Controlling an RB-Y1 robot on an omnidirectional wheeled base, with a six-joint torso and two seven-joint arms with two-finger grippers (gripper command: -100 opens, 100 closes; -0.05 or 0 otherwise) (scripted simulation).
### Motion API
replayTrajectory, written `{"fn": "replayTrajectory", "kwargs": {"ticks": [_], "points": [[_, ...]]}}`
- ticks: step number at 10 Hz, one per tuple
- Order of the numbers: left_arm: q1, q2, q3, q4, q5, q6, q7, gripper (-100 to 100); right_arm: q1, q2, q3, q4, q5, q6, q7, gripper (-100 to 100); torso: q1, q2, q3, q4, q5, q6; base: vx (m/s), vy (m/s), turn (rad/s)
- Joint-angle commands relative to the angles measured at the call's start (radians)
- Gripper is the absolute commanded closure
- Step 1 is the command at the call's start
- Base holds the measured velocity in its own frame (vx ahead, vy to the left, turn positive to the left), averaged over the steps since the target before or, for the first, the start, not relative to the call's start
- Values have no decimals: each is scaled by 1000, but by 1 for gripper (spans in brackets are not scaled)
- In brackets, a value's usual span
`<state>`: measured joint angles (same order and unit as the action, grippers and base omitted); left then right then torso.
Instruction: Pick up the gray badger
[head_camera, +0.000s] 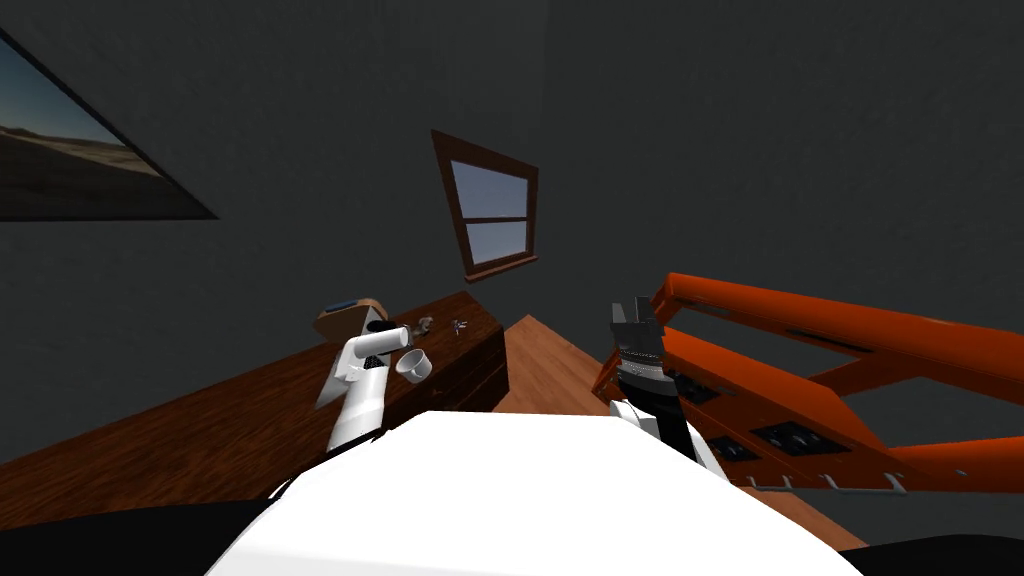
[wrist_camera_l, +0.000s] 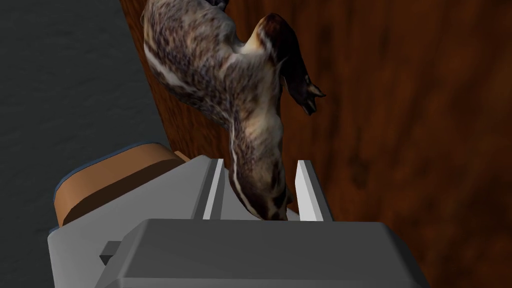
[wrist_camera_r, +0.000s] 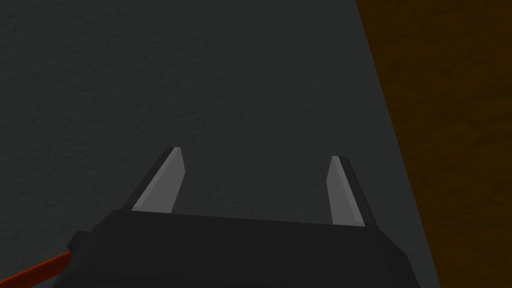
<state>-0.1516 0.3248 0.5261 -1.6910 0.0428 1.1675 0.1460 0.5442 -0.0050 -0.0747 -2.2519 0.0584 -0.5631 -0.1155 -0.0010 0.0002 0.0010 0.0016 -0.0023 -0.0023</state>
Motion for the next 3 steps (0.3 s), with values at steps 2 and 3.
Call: {"fn": "replayTrajectory", "kwargs": {"ticks": [2, 3], "points": [[-9, -15, -6, -12, -11, 12, -7, 100, 0, 0, 0, 0, 0, 0, 0, 0, -1, 0, 0, 0, 0, 0, 7, 12, 56], [-10, -16, -6, -13, -12, 13, -9, 0, 0, 0, 0, 0, 0, 0, 0, 0, -1, 1, 0, 0, 0, 0, 0, 0, 0]]}}
